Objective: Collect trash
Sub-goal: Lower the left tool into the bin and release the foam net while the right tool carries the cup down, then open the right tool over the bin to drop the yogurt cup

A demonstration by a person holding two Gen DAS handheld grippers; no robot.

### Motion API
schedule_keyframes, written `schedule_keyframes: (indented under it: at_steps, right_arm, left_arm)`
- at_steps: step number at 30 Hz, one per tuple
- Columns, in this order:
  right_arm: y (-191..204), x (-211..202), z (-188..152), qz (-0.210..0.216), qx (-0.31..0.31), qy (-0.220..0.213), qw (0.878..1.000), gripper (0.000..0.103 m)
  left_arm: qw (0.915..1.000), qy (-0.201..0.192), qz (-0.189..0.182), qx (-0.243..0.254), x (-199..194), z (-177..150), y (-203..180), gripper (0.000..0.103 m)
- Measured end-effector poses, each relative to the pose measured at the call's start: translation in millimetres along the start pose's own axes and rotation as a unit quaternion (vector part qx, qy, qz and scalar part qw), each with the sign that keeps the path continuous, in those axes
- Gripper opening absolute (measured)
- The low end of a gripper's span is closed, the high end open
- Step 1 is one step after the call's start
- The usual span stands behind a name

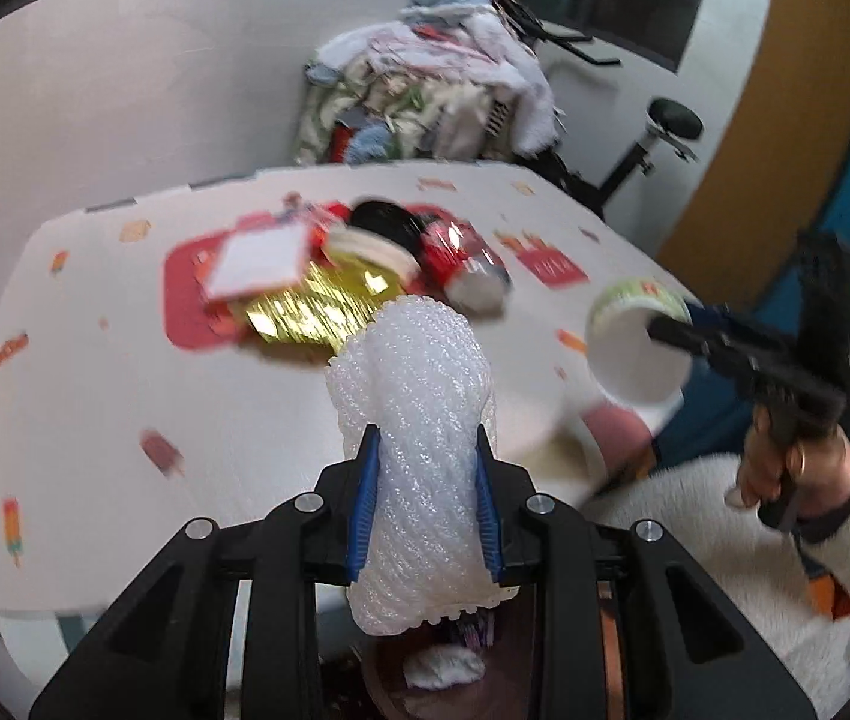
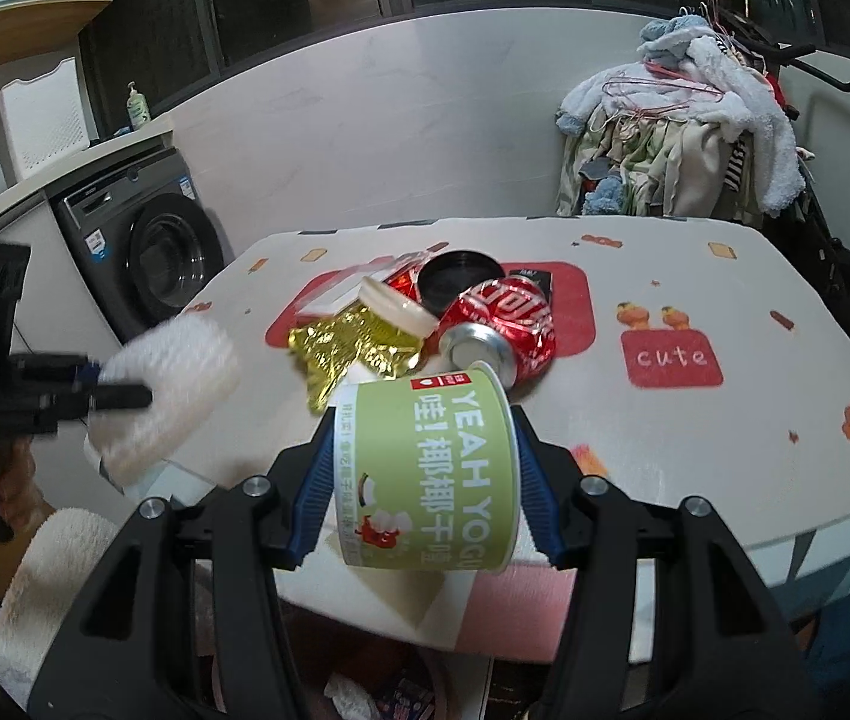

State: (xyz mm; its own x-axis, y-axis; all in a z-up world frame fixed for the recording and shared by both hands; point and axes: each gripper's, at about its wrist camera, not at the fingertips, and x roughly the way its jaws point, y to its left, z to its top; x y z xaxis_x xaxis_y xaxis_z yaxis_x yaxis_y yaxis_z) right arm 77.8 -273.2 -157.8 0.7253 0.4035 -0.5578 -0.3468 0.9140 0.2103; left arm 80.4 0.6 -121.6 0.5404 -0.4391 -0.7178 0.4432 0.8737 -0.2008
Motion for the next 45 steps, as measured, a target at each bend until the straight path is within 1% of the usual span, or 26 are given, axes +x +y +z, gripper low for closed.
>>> schedule_keyframes:
  at_steps: [3,5,7,12,17,20,22,23,24,25,26,27,28,29,30,31,33,35,37,39,42,45]
  right_arm:
    - [5.2,-9.2,-10.9,0.002,0.0,0.001,1.0,0.055]
    - [6.9,-13.9,-15.7,0.003,0.001,0.001,1.0,0.055]
    - [9.0,-18.5,-20.0,0.004,0.001,0.002,1.0,0.055]
    - [13.9,-25.6,-25.6,0.003,-0.005,0.003,1.0,0.055]
    - [16.3,-27.0,-28.5,0.005,-0.003,0.005,1.0,0.055]
    - [18.4,-25.0,-30.7,0.006,-0.004,0.01,1.0,0.055]
    - [20.5,-23.7,-32.7,0.005,-0.006,0.014,1.0,0.055]
    - [21.1,-23.0,-33.7,0.005,-0.007,0.016,1.0,0.055]
    - [21.4,-22.5,-34.8,0.006,-0.007,0.018,1.0,0.055]
    - [21.5,-22.3,-35.8,0.006,-0.006,0.019,1.0,0.055]
    - [21.0,-21.7,-36.1,0.007,-0.006,0.02,1.0,0.055]
    - [20.3,-21.5,-36.8,0.009,-0.004,0.021,1.0,0.055]
    - [20.0,-21.2,-38.7,0.012,-0.002,0.024,1.0,0.055]
    - [19.6,-20.8,-40.4,0.015,-0.001,0.027,1.0,0.055]
    - [19.5,-20.1,-42.9,0.019,0.0,0.03,0.999,0.055]
    - [20.1,-19.1,-46.8,0.024,0.0,0.036,0.999,0.055]
    - [23.6,-16.2,-56.7,0.034,-0.003,0.05,0.998,0.055]
    - [28.2,-13.4,-66.7,0.048,-0.002,0.062,0.997,0.055]
    - [36.9,-8.9,-78.9,0.067,-0.005,0.08,0.995,0.055]
    - [45.7,-5.8,-87.8,0.075,-0.014,0.092,0.993,0.055]
    - [61.6,3.9,-103.0,0.09,-0.029,0.113,0.989,0.055]
    - [74.1,14.8,-114.8,0.093,-0.05,0.132,0.986,0.055]
  left_arm:
    - [0.9997,0.013,-0.017,0.012,1.3,-25.4,-17.0,0.028]
    - [0.9987,0.024,-0.038,0.022,2.1,-39.6,-26.5,0.028]
    - [0.9962,0.047,-0.061,0.041,5.5,-55.4,-38.0,0.028]
    - [0.9868,0.112,-0.084,0.081,25.5,-85.3,-56.8,0.028]
    - [0.9773,0.175,-0.078,0.091,59.7,-102.0,-60.3,0.03]
    - [0.9749,0.189,-0.074,0.091,74.2,-105.2,-61.2,0.031]
    - [0.9737,0.196,-0.076,0.089,83.0,-105.9,-60.2,0.036]
    - [0.974,0.196,-0.072,0.088,86.1,-106.4,-60.0,0.043]
    - [0.975,0.193,-0.071,0.086,88.4,-106.5,-59.1,0.052]
    - [0.9767,0.186,-0.07,0.081,88.7,-106.1,-57.5,0.058]
    - [0.9784,0.179,-0.068,0.078,87.5,-105.5,-56.2,0.068]
    - [0.9814,0.165,-0.068,0.071,83.3,-104.6,-54.0,0.072]
    - [0.9834,0.154,-0.07,0.065,78.9,-103.1,-52.3,0.074]
    - [0.9856,0.142,-0.07,0.06,73.4,-101.6,-49.6,0.079]
    - [0.9885,0.125,-0.062,0.057,65.7,-100.2,-47.4,0.083]
    - [0.991,0.109,-0.051,0.058,57.4,-98.5,-47.3,0.086]
    - [0.9951,0.073,-0.021,0.064,39.6,-98.4,-45.1,0.094]
    - [0.9968,0.045,0.008,0.066,23.0,-100.4,-40.9,0.095]
    - [0.9975,0.032,0.022,0.059,12.2,-101.0,-35.1,0.096]
    - [0.9977,0.011,0.045,0.05,-2.0,-102.4,-24.7,0.096]
    - [0.9953,-0.025,0.083,0.043,-20.6,-104.3,-17.0,0.097]
    - [0.9931,-0.051,0.099,0.036,-31.2,-106.6,-13.5,0.097]
